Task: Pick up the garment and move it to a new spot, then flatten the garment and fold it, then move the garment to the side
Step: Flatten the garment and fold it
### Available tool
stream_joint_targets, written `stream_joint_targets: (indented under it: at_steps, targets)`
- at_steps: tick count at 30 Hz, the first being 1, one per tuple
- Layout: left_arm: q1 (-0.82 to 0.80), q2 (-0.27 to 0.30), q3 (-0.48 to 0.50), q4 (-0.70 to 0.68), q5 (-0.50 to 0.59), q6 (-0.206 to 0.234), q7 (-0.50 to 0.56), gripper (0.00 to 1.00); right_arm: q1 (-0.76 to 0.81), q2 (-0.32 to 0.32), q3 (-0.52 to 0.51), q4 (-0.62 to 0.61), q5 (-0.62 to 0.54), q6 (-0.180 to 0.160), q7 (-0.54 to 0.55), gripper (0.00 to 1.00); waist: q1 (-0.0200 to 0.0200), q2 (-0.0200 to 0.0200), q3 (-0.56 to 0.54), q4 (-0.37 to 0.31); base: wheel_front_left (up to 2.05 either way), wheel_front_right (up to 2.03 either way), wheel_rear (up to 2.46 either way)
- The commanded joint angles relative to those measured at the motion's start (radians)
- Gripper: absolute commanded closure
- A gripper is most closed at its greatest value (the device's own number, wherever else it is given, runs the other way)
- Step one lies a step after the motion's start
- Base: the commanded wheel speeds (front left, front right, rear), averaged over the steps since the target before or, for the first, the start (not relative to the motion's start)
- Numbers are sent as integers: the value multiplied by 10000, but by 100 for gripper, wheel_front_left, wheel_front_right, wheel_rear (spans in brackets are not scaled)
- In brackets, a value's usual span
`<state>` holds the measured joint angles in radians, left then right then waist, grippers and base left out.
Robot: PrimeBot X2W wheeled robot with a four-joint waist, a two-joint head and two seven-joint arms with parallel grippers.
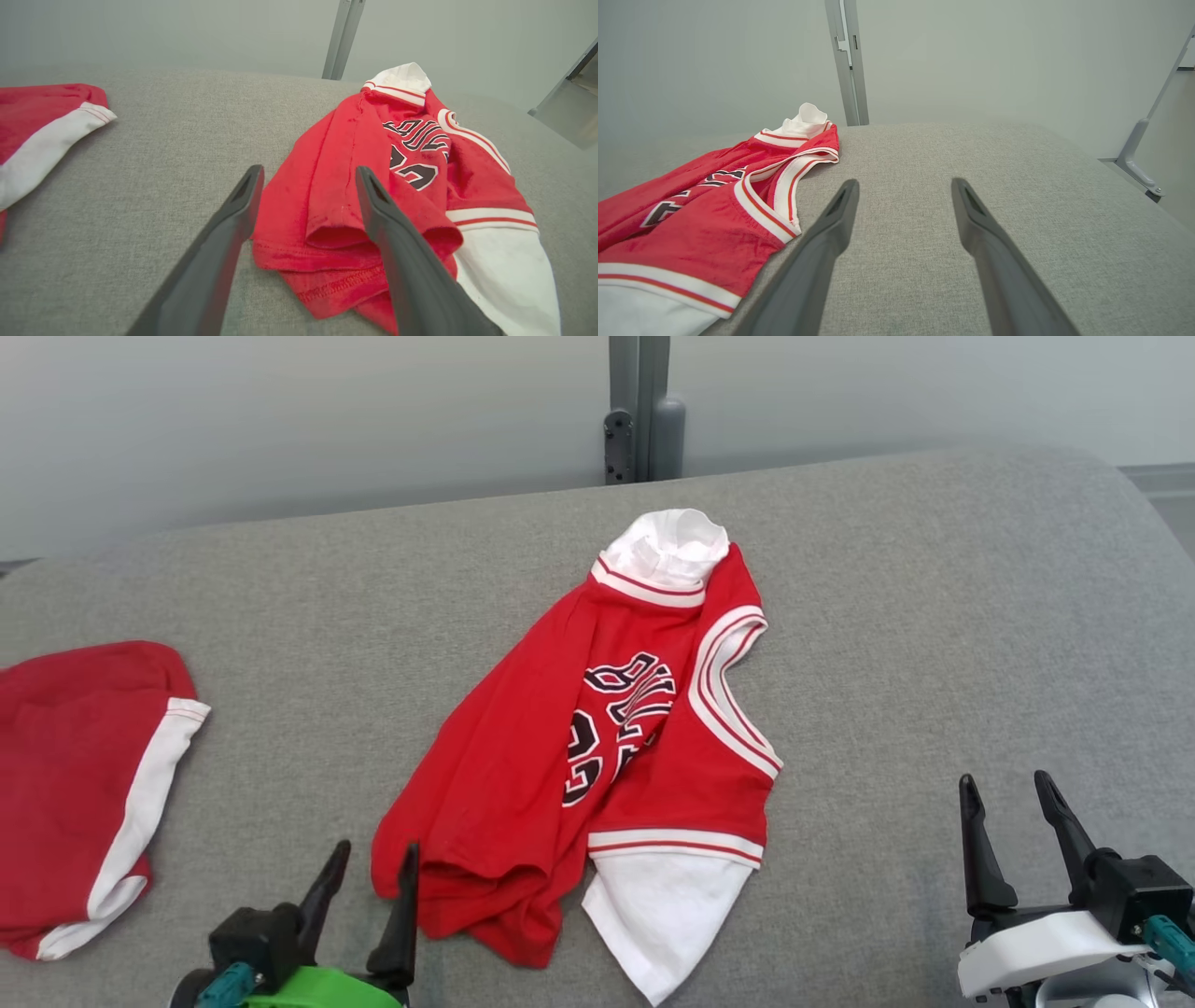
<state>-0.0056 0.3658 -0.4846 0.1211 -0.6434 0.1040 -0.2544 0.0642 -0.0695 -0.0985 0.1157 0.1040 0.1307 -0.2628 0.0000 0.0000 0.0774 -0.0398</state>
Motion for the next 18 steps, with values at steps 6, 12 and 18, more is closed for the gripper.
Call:
stream_joint_targets:
  at_steps: [6, 12, 18]
  targets:
    - [-678, -245, -533, 1017, -272, -405, 1225, 0, -87, -151, 254, -96, -21, 1, -31, 0, 0, 0, -135, 79, 0, 0, 0]
    - [-1361, -642, -357, 1746, -830, -607, 1586, 0, -217, -129, 284, -120, 13, 1, -31, 0, 0, 0, 243, -274, 0, 0, 0]
    - [-1736, -717, -454, 2235, -1177, -702, 2357, 0, -320, -65, 195, -98, 74, 1, -31, 0, 0, 0, 542, -641, 0, 0, 0]
